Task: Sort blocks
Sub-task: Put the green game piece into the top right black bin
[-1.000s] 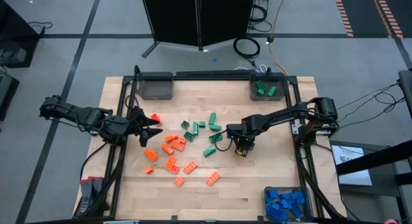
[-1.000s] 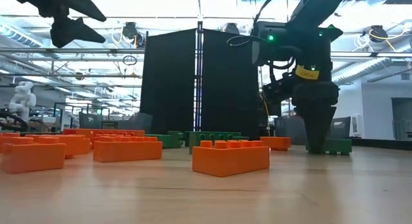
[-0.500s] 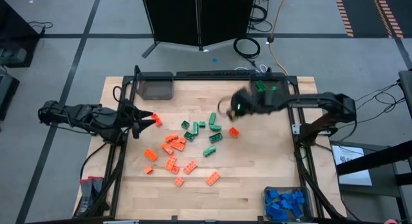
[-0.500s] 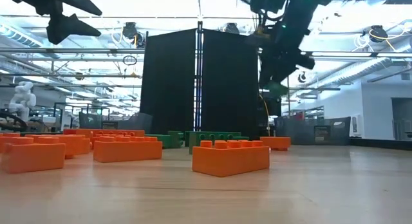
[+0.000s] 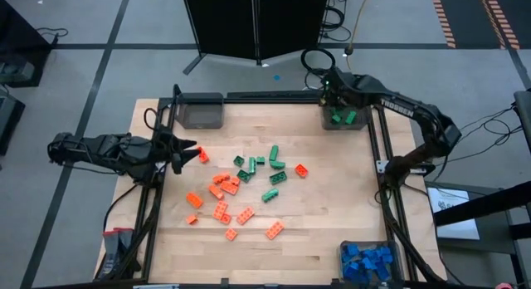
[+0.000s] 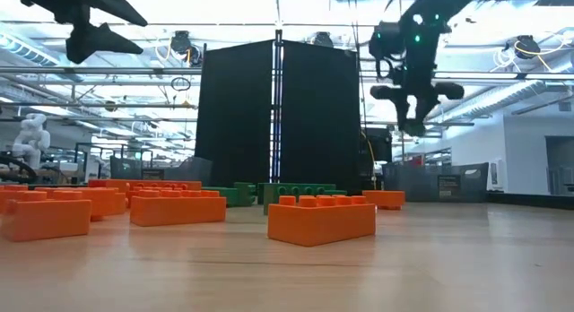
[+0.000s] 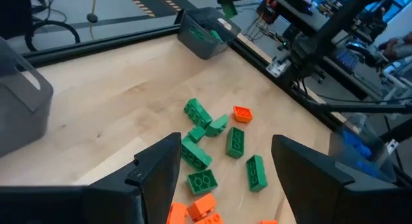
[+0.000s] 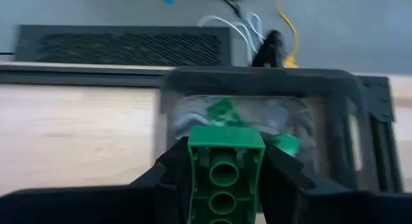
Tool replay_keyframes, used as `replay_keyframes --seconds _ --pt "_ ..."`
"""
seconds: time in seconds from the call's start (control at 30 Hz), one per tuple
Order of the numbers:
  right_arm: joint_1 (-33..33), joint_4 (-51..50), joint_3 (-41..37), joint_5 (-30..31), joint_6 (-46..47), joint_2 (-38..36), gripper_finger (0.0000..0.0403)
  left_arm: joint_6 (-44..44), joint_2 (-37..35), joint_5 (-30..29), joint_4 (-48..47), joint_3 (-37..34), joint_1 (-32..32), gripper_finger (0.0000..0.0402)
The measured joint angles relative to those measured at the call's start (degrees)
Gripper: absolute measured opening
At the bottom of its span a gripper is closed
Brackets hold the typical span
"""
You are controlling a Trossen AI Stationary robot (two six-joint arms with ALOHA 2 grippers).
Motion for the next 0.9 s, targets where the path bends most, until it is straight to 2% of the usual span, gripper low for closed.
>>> replay_keyframes --seconds 0.17,0.4,0.6,0.73,0.8,0.9 --pt "-5.0 -2.9 0.0 -1.1 0.1 2.8 0.0112 0.0 0.1 -0.2 -0.1 0.0 1.0 0.0244" --pt "-7.9 -4.2 0.0 -1.3 0.2 3.4 0.0117 -0.1 0.1 -0.2 -0.1 0.0 1.5 0.0244" --pt "-9.2 -4.3 0.0 -1.3 0.5 3.4 0.0217 0.0 0.1 -0.1 -0.3 0.0 1.5 0.0244" --pt "-9.4 -4.3 0.0 -1.4 0.4 3.4 0.0235 0.1 0.1 0.2 -0.5 0.0 1.5 0.0244" --pt "-9.4 -3.8 0.0 -4.9 -0.5 3.4 0.0232 0.1 0.1 0.2 -0.5 0.0 1.5 0.0244" --pt "-8.5 1.4 0.3 -18.1 -7.2 3.4 0.022 0.2 0.1 0.2 -0.8 0.0 1.5 0.0244"
